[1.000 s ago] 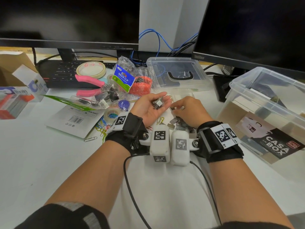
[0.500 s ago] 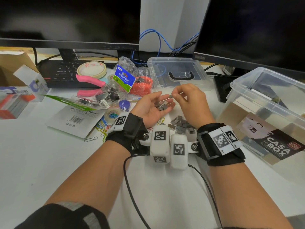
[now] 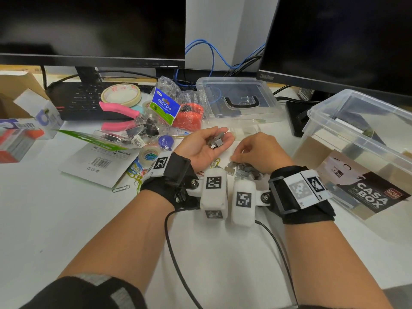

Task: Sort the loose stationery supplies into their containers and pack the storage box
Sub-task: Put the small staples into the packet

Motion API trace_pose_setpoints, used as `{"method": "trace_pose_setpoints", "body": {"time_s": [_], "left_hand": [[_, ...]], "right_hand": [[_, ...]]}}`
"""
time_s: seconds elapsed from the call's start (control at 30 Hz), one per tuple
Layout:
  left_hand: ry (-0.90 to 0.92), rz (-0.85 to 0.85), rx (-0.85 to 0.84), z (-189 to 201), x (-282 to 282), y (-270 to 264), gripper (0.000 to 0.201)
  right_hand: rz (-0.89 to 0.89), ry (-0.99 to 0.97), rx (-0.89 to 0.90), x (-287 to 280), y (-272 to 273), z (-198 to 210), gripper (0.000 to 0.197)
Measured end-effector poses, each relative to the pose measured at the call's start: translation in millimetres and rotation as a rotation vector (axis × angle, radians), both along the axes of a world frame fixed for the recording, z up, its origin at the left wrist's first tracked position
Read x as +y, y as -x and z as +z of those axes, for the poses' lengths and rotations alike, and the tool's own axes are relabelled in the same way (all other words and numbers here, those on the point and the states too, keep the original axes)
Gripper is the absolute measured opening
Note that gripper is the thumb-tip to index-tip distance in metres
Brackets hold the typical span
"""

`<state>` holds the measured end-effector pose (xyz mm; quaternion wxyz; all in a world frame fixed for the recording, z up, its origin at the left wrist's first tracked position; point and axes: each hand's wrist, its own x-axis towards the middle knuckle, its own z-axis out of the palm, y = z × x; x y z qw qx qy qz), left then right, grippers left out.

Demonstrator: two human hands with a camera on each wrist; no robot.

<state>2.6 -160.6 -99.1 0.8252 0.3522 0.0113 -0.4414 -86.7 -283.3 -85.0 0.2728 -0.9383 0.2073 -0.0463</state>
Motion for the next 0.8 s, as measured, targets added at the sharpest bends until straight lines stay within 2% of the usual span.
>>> {"method": "trace_pose_setpoints", "body": {"time_s": [0.13, 0.3, 0.43, 0.57, 0.7, 0.8], "left_hand": [[-0.04, -0.001, -0.013, -1, 0, 0, 0.027], [-0.059, -0.005, -0.042, -2, 1, 0, 0.025], [-0.016, -0.038, -0.057, -1, 1, 2, 0.023], [0.051, -0.096, -0.068, 2, 3, 6, 0.018], [0.011, -0.101, -0.091, 3, 3, 9, 0.015], [0.009, -0.102, -0.083, 5, 2, 17, 0.013]], "right_hand": [[0.011, 0.0, -0.066, 0, 0, -1, 0.01], [-0.049, 0.027, -0.327, -1, -4, 0, 0.016], [-0.038, -0.014, -0.481, 6, -7, 1, 0.012], [-0.02, -0.061, -0.466, 13, -10, -2, 0.016], [-0.131, -0.08, -0.555, 12, -3, 4, 0.019], [-0.16, -0.064, -0.545, 11, 11, 15, 0.019]]}}
